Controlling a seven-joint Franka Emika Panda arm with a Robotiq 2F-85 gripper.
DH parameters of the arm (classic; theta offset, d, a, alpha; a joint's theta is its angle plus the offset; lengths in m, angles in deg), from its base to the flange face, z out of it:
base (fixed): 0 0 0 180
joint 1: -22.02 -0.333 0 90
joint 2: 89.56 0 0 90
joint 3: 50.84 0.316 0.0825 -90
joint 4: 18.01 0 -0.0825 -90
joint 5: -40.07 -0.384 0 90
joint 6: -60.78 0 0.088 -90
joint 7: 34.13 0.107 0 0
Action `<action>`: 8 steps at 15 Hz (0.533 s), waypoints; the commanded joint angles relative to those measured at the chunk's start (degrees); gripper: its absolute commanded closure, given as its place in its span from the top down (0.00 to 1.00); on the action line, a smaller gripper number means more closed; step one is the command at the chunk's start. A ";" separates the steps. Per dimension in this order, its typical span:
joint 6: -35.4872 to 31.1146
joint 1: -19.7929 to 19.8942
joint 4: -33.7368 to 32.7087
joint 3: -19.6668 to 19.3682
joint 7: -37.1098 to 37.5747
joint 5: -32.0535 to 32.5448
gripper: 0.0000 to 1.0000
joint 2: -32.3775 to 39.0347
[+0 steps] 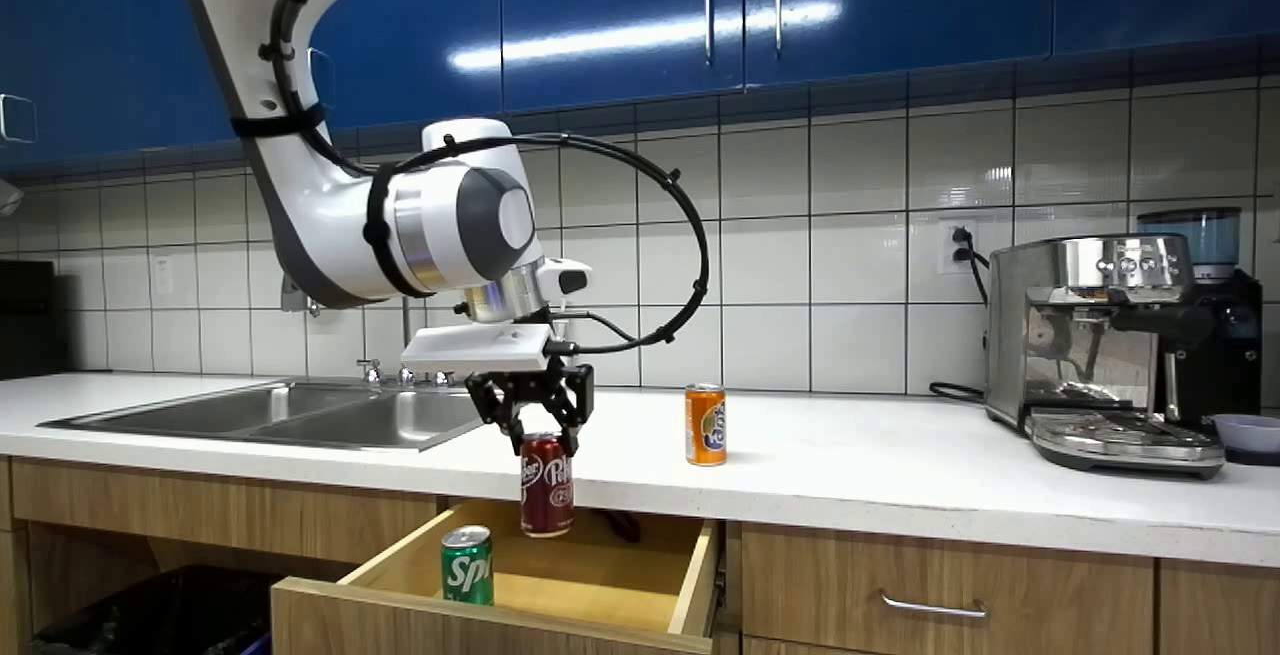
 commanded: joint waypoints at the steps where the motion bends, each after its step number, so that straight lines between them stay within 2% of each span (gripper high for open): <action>1: -1.79 0.36 -1.23 -0.19 0.81 2.48 0.38 1.85; 8: -3.64 0.10 -2.27 -0.33 0.42 1.36 0.38 5.71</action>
